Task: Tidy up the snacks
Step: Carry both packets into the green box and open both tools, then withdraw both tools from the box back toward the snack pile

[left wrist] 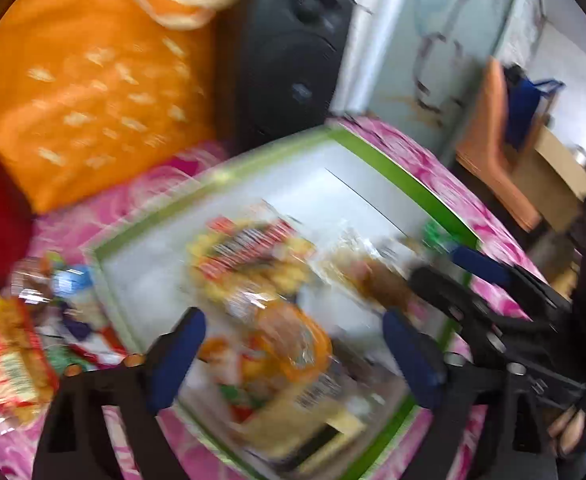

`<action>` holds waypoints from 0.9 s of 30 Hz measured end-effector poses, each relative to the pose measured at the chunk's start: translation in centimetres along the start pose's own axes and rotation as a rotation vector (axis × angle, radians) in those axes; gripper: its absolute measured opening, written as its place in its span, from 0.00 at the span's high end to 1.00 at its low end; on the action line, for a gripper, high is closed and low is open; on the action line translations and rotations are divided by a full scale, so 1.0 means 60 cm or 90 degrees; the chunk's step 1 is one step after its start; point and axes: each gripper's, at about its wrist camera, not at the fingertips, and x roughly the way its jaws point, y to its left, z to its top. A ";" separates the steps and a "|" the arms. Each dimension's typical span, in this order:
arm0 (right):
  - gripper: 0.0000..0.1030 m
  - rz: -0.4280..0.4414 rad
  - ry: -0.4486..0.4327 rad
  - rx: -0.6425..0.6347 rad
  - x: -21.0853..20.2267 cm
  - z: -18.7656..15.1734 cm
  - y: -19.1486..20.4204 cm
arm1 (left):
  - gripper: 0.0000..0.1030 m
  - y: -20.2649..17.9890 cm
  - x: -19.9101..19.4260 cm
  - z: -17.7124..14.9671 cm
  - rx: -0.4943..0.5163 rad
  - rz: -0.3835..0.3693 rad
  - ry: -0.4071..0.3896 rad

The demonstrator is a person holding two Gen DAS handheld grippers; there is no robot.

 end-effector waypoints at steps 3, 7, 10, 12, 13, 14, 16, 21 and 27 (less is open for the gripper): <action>0.07 -0.005 0.000 0.008 -0.007 -0.003 -0.001 | 0.04 0.008 -0.012 0.001 -0.011 0.030 -0.008; 0.06 0.005 0.015 0.028 -0.016 -0.005 0.001 | 0.04 0.013 -0.032 -0.006 -0.019 0.043 -0.016; 0.05 0.012 0.018 0.036 -0.030 -0.006 0.009 | 0.04 0.016 -0.052 -0.015 -0.023 0.053 -0.022; 0.05 0.013 0.012 0.033 -0.044 -0.008 0.017 | 0.04 0.020 -0.060 -0.011 -0.025 0.056 -0.025; 0.05 0.012 0.010 0.031 -0.050 -0.008 0.021 | 0.04 0.021 -0.066 -0.012 -0.027 0.056 -0.028; 0.05 0.011 0.007 0.028 -0.057 -0.009 0.026 | 0.04 0.022 -0.075 -0.015 -0.028 0.056 -0.032; 0.04 0.011 0.006 0.026 -0.067 -0.011 0.034 | 0.04 0.024 -0.087 -0.019 -0.030 0.057 -0.038; 0.04 0.024 0.013 0.027 -0.085 -0.022 0.058 | 0.04 0.036 -0.124 -0.037 -0.042 0.063 -0.053; 0.04 0.056 0.036 0.013 -0.095 -0.042 0.102 | 0.04 0.072 -0.173 -0.084 -0.074 0.080 -0.075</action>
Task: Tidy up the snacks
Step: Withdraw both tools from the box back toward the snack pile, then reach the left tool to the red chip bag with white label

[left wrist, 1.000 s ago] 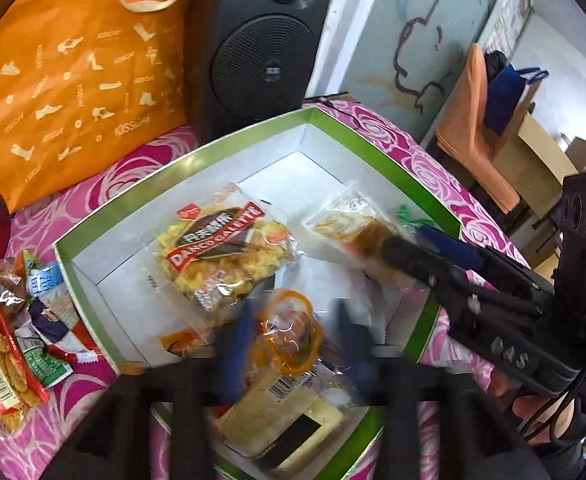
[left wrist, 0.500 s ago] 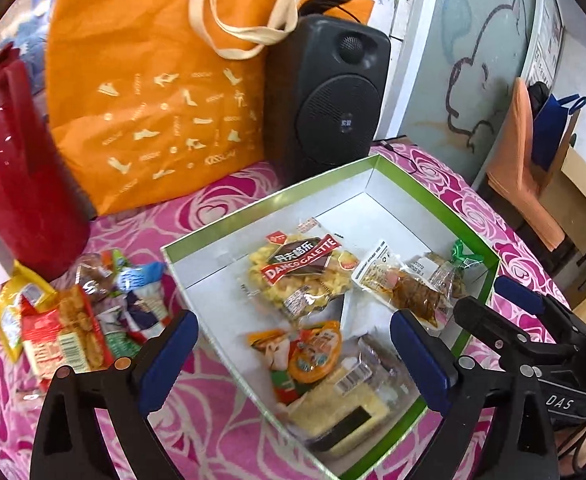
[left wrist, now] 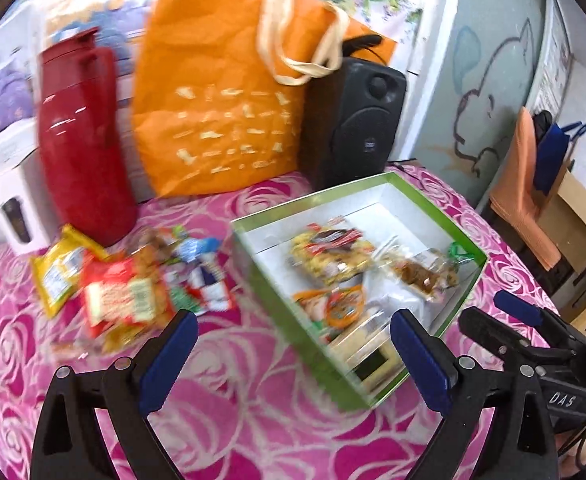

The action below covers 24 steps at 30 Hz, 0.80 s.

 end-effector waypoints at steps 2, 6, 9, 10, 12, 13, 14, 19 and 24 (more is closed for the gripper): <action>0.04 0.009 0.002 -0.009 -0.001 -0.005 0.016 | 0.04 0.023 -0.017 -0.017 -0.004 0.016 -0.011; 0.03 0.034 0.012 -0.029 0.006 -0.013 0.055 | 0.04 0.083 -0.041 -0.053 -0.023 0.047 -0.006; 0.04 0.061 0.025 -0.060 0.018 -0.019 0.099 | 0.04 0.134 -0.056 -0.077 -0.065 0.071 -0.001; 0.04 0.068 0.029 -0.070 0.022 -0.020 0.110 | 0.04 0.151 -0.061 -0.084 -0.079 0.072 -0.001; 0.04 0.084 0.043 -0.098 0.033 -0.025 0.140 | 0.04 0.182 -0.068 -0.093 -0.100 0.084 0.001; 0.04 0.095 0.051 -0.114 0.041 -0.028 0.157 | 0.04 0.195 -0.070 -0.095 -0.109 0.091 0.001; 0.04 0.104 0.059 -0.128 0.047 -0.032 0.172 | 0.04 0.206 -0.073 -0.097 -0.116 0.094 0.000; 0.04 0.131 0.079 -0.188 0.087 -0.046 0.243 | 0.04 0.250 -0.086 -0.092 -0.154 0.080 -0.011; 0.14 0.156 0.087 -0.218 0.131 -0.044 0.287 | 0.04 0.275 -0.082 -0.073 -0.168 0.055 -0.017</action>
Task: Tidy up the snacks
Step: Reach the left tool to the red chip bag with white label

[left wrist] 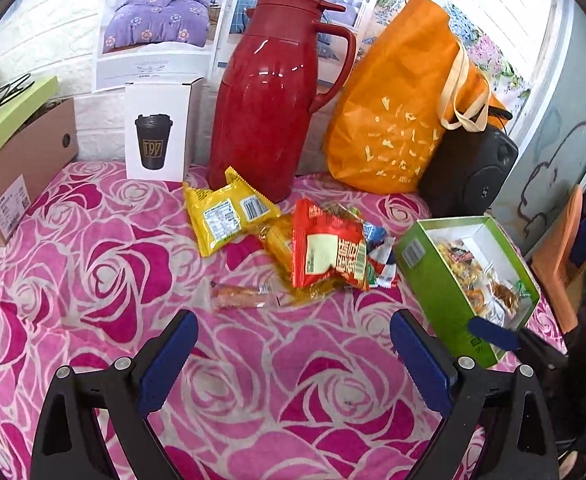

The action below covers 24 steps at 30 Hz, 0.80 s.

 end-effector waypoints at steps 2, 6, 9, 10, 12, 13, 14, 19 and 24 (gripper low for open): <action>0.17 -0.001 -0.001 -0.007 0.022 0.009 0.004 | 0.05 0.001 0.008 0.007 0.002 -0.008 0.002; 0.19 0.005 -0.008 -0.004 0.052 0.023 -0.002 | 0.07 -0.002 0.038 0.022 0.012 -0.020 0.013; 0.25 0.009 -0.011 0.003 0.075 0.033 -0.009 | 0.11 -0.003 0.069 0.035 0.016 -0.040 0.028; 0.25 0.011 -0.010 0.009 0.085 0.036 -0.014 | 0.13 -0.003 0.081 0.039 0.015 -0.047 0.035; 0.25 0.014 -0.010 0.014 0.098 0.040 -0.018 | 0.16 -0.004 0.102 0.046 0.010 -0.061 0.048; 0.25 0.016 -0.010 0.018 0.106 0.041 -0.021 | 0.17 -0.006 0.110 0.049 0.008 -0.066 0.053; 0.25 0.016 -0.011 0.021 0.112 0.043 -0.024 | 0.18 -0.007 0.120 0.052 0.007 -0.072 0.059; 0.25 0.021 -0.018 0.026 0.133 0.053 -0.033 | 0.20 -0.015 0.161 0.064 0.011 -0.087 0.081; 0.45 0.029 0.004 0.017 0.158 0.054 -0.029 | 0.46 -0.012 0.195 0.059 0.006 -0.105 0.116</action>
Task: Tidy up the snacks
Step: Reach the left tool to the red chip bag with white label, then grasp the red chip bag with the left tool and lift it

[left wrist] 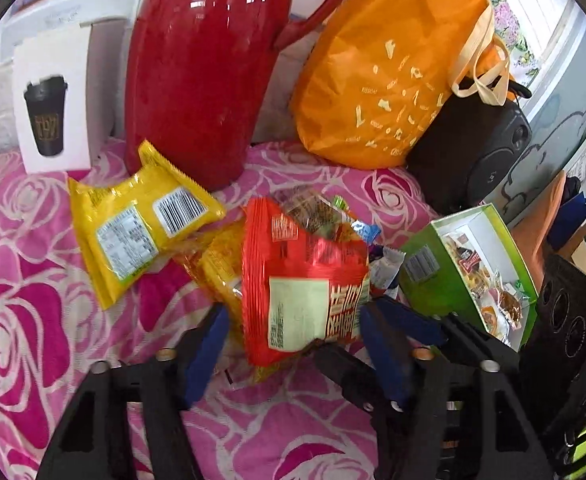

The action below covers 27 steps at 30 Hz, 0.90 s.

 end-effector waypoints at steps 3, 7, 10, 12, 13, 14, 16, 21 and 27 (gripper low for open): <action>0.59 0.000 -0.001 -0.008 -0.005 -0.006 0.004 | 0.51 0.004 0.004 -0.007 -0.012 -0.024 0.005; 0.65 0.003 -0.001 -0.003 -0.019 -0.010 0.007 | 0.61 -0.012 -0.004 -0.011 0.007 -0.022 0.005; 0.69 0.009 -0.005 -0.002 -0.035 -0.014 0.013 | 0.66 -0.022 -0.016 -0.016 0.013 -0.027 0.003; 0.84 0.016 -0.009 -0.004 -0.046 -0.018 0.019 | 0.68 -0.031 -0.027 -0.022 0.017 -0.034 0.002; 0.85 0.018 -0.012 -0.002 -0.055 -0.020 0.022 | 0.69 -0.034 -0.031 -0.023 0.018 -0.038 0.001; 0.87 0.021 -0.016 0.000 -0.062 -0.021 0.025 | 0.69 -0.039 -0.038 -0.027 0.021 -0.039 -0.001; 0.92 0.027 -0.023 0.000 -0.077 -0.023 0.030 | 0.71 -0.053 -0.052 -0.032 0.031 -0.038 -0.008; 0.97 0.042 -0.051 0.010 -0.117 -0.030 0.035 | 0.84 -0.084 -0.086 -0.040 0.055 -0.047 -0.018; 0.97 0.041 -0.080 0.004 -0.166 -0.038 0.039 | 0.88 -0.126 -0.119 -0.046 0.085 -0.058 -0.035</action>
